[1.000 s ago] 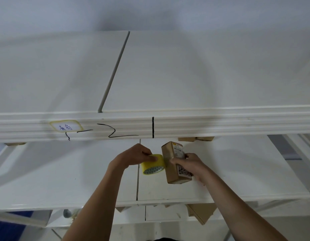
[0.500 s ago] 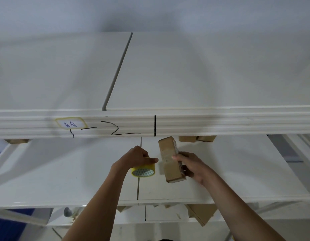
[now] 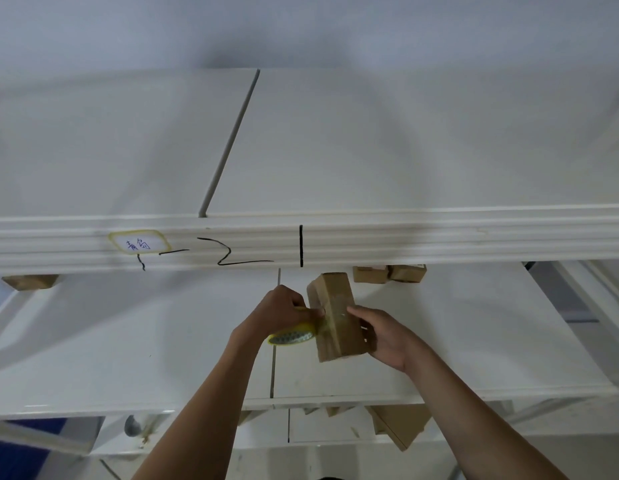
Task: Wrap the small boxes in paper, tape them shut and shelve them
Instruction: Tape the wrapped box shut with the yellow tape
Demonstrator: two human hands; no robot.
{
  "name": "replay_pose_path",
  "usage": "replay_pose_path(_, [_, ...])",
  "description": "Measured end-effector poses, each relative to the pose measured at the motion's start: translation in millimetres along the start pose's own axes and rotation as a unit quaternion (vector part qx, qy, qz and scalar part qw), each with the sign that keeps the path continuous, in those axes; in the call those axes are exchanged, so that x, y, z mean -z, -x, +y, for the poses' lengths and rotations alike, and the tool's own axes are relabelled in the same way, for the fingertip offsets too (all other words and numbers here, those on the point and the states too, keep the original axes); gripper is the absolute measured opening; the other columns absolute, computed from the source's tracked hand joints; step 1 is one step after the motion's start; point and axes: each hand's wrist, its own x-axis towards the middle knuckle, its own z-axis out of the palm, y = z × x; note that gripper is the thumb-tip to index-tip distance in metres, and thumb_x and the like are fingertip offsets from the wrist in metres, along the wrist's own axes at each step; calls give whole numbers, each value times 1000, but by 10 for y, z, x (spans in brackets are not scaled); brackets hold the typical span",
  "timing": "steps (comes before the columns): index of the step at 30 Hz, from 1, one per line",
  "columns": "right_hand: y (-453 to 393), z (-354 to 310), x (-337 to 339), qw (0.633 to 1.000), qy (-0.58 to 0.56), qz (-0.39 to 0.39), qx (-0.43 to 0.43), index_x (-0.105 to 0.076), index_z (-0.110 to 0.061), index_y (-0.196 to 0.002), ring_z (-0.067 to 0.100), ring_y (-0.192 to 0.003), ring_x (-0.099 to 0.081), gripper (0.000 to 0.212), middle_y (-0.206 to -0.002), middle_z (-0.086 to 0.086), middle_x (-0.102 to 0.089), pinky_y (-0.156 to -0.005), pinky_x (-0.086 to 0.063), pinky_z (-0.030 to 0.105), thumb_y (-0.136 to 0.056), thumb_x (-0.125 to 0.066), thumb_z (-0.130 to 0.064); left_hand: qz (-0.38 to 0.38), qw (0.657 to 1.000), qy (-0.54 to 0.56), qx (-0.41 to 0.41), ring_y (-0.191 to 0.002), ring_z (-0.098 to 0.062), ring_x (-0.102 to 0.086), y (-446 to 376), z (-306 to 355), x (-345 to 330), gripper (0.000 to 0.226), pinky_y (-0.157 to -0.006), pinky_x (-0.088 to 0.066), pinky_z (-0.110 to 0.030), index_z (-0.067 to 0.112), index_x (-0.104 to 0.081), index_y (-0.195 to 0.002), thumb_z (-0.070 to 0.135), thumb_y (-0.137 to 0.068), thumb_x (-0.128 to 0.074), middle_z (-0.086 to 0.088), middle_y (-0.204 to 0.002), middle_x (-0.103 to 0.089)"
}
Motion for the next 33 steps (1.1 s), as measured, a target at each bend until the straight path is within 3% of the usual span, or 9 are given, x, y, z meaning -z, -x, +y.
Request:
replay_pose_path(3, [40, -49, -83, 993, 121, 2, -8, -62, -17, -126, 24, -110, -64, 45, -120, 7, -68, -86, -57, 39, -89, -72, -39, 17, 996, -81, -19, -70, -13, -66, -21, 60, -37, 46, -60, -46, -21, 13, -77, -82, 58, -77, -76, 3, -71, -67])
replay_pose_path(7, [-24, -77, -198, 971, 223, 84, 28, -64, -22, -118, 18, -104, -67, 44, -111, -1, -71, -88, -57, 36, -81, -83, -38, 19, 993, -114, -28, -70, -14, -63, -43, 189, -141, 33, -59, -43, -22, 16, -77, -82, 48, -78, -78, 6, -66, -62])
replay_pose_path(11, [-32, -83, -110, 971, 207, 117, 7, -68, -15, -114, 22, -101, -70, 40, -106, 5, -74, -92, -58, 41, -80, -81, -32, -52, 997, -50, -17, -71, -12, -61, -2, 168, -43, 42, -61, -42, -22, 12, -78, -87, 53, -86, -69, 1, -74, -65])
replay_pose_path(15, [0, -85, -29, 977, 174, 123, -13, -68, -10, -113, 24, -97, -71, 34, -103, 9, -76, -81, -59, 36, -84, -77, -25, -125, 992, 21, -19, -64, -7, -53, 105, 102, 169, 31, -61, -40, -21, 27, -70, -64, 47, -86, -73, 12, -60, -58])
replay_pose_path(19, [21, -86, -8, 981, 165, 104, -24, -67, -9, -115, 24, -98, -71, 37, -106, 10, -75, -74, -58, 32, -84, -79, -25, -117, 992, 27, -28, -61, -7, -51, 98, 77, 216, 33, -60, -39, -20, 26, -65, -59, 45, -82, -79, 12, -56, -54])
replay_pose_path(21, [37, -96, 55, 982, 162, 89, -27, -68, -9, -116, 25, -100, -71, 38, -106, 10, -76, -80, -60, 35, -83, -80, -25, -109, 994, 6, -22, -60, -8, -49, 76, 44, 229, 36, -58, -38, -20, 24, -64, -58, 48, -79, -80, 12, -54, -52])
replay_pose_path(24, [42, -131, 136, 986, 149, 69, -21, -69, -8, -116, 25, -101, -72, 40, -105, 9, -77, -90, -59, 40, -82, -81, -24, -40, 996, -73, 13, -64, -11, -59, 46, -88, 251, 46, -59, -46, -24, 18, -66, -63, 61, -70, -81, 1, -69, -64])
replay_pose_path(27, [34, -124, 163, 988, 141, 61, -17, -69, -9, -117, 25, -102, -72, 38, -106, 9, -77, -90, -59, 40, -83, -80, -22, -48, 994, -97, 34, -64, -11, -60, 66, -134, 179, 50, -56, -44, -22, 20, -60, -58, 65, -71, -78, 1, -68, -62])
replay_pose_path(33, [4, 29, 244, 991, 115, 61, -40, -67, -7, -121, 28, -104, -71, 45, -107, 10, -76, -87, -59, 40, -82, -81, -25, -45, 993, -102, 40, -71, -9, -59, 65, -145, 103, 50, -56, -43, -21, 21, -62, -65, 68, -70, -77, 1, -76, -61])
